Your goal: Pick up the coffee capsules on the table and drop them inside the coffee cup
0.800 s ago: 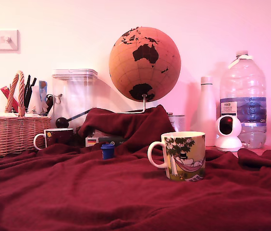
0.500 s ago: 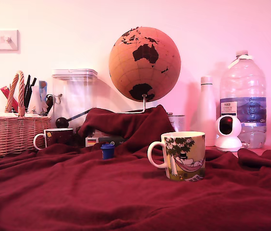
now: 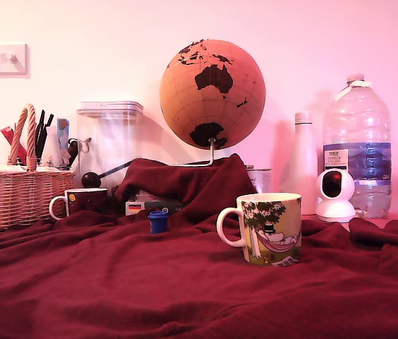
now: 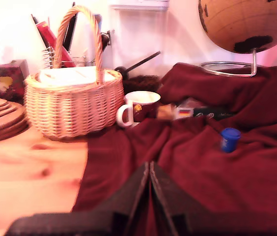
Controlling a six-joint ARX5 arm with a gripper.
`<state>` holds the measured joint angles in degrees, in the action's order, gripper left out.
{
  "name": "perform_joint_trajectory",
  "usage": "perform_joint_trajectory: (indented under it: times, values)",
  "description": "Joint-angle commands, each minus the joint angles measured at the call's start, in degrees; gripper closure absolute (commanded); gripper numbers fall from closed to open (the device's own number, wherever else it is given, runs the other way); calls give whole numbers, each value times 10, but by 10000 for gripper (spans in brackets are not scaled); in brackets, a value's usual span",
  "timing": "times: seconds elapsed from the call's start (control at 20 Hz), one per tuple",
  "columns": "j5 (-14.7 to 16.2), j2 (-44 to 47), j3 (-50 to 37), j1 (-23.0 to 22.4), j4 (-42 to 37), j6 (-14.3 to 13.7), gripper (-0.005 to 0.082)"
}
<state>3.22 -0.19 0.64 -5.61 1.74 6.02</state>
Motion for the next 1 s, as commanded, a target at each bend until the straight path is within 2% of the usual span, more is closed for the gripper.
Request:
perform_joint_trajectory:
  times: [0.0,0.15,0.2,0.25,0.35,0.55,0.75,0.8,0.85,0.95]
  values:
    - [22,-6,-9,-1,-30,24,780]
    - [71,-5,-6,-2,-37,33,780]
    - [85,-5,-6,-2,-37,44,780]
    - [94,-5,-4,-2,-36,57,780]
    - [110,-4,4,-2,-29,62,780]
    - [134,37,22,-3,-27,65,781]
    - [139,109,25,-17,-65,61,768]
    - [142,123,25,-22,-84,60,714]
    - [144,133,25,-27,-106,60,605]
    - [144,151,25,-38,-143,60,258]
